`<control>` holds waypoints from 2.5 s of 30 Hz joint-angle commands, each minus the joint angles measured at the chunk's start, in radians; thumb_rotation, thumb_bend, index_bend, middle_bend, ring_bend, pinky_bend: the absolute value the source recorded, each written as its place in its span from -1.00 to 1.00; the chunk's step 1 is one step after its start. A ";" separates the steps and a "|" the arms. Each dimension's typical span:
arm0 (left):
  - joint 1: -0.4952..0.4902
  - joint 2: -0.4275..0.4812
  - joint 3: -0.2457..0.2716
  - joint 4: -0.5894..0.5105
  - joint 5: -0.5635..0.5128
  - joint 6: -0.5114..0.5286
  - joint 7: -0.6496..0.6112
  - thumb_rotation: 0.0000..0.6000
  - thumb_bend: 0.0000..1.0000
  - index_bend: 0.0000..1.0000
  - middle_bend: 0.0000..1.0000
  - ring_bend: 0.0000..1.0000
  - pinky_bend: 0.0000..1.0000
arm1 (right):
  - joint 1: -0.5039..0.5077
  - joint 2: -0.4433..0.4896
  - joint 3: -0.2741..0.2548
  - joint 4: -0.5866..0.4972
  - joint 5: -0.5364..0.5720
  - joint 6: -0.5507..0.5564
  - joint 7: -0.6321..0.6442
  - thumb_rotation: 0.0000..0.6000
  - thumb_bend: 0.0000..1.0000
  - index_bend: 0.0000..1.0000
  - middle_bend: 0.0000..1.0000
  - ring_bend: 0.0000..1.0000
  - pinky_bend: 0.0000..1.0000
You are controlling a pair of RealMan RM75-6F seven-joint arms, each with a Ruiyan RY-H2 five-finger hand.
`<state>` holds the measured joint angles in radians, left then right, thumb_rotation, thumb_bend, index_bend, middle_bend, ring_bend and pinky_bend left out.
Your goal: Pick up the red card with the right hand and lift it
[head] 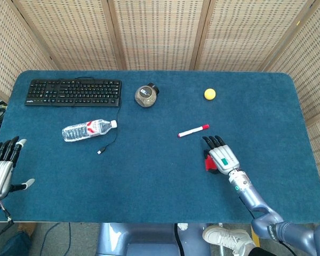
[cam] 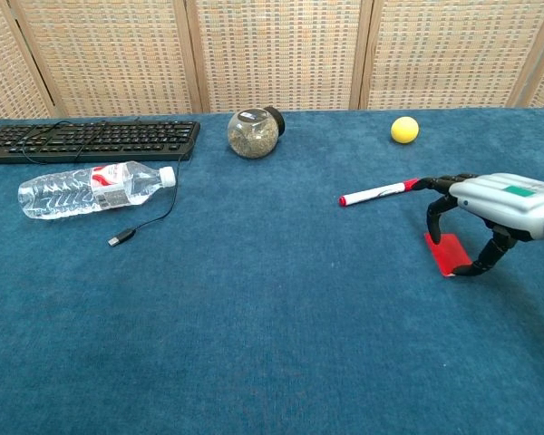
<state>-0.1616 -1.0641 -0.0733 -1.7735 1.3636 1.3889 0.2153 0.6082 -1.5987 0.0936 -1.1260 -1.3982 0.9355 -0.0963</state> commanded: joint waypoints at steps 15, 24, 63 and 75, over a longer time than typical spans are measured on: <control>0.000 0.006 0.003 -0.007 0.005 0.003 -0.005 1.00 -1.00 -1.00 -1.00 -1.00 -1.00 | -0.018 0.037 0.001 -0.076 -0.004 0.057 -0.002 1.00 -0.56 -0.07 -1.00 -1.00 -1.00; 0.001 0.007 0.004 -0.009 0.005 0.004 -0.005 1.00 -1.00 -1.00 -1.00 -1.00 -1.00 | -0.025 0.006 -0.026 -0.063 -0.004 0.043 -0.020 1.00 -0.56 -0.07 -1.00 -1.00 -1.00; 0.001 0.015 0.004 -0.015 0.002 0.006 -0.014 1.00 -1.00 -1.00 -1.00 -1.00 -1.00 | -0.024 -0.034 -0.026 -0.009 -0.002 0.048 -0.053 1.00 -0.24 0.02 -1.00 -1.00 -1.00; 0.001 0.018 0.005 -0.017 0.003 0.005 -0.017 1.00 -1.00 -1.00 -1.00 -1.00 -1.00 | -0.023 -0.030 -0.031 -0.013 -0.003 0.037 -0.050 1.00 -0.17 0.23 -1.00 -1.00 -1.00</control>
<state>-0.1608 -1.0463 -0.0679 -1.7901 1.3666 1.3934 0.1985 0.5851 -1.6284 0.0632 -1.1387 -1.4005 0.9723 -0.1465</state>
